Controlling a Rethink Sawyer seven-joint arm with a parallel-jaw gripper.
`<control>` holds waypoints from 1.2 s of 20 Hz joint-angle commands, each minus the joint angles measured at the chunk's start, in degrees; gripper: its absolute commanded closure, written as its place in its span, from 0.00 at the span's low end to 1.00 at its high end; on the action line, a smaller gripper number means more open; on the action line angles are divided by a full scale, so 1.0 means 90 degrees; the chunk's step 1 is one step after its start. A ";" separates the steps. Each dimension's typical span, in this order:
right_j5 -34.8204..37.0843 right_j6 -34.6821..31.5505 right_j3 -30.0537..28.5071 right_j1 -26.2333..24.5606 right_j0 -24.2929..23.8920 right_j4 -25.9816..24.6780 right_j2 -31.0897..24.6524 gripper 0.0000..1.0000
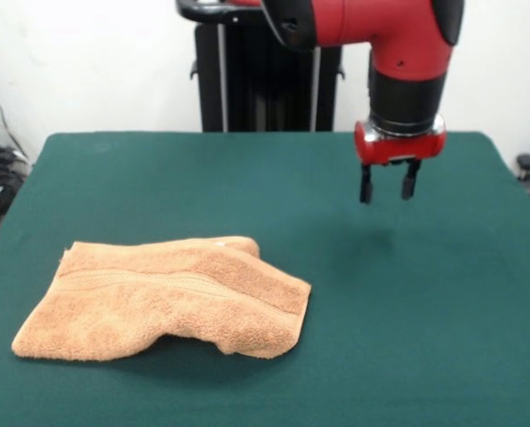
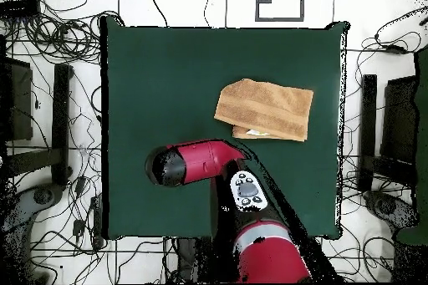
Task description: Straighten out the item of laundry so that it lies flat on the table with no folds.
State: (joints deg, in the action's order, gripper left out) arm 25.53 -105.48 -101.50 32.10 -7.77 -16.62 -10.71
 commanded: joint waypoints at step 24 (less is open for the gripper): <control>-0.0586 -0.0068 -0.0323 -0.0210 -0.0870 -0.0456 -0.0549 0.00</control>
State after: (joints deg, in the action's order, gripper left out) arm 25.18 -105.49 -98.94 28.30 -13.63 -17.26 -11.86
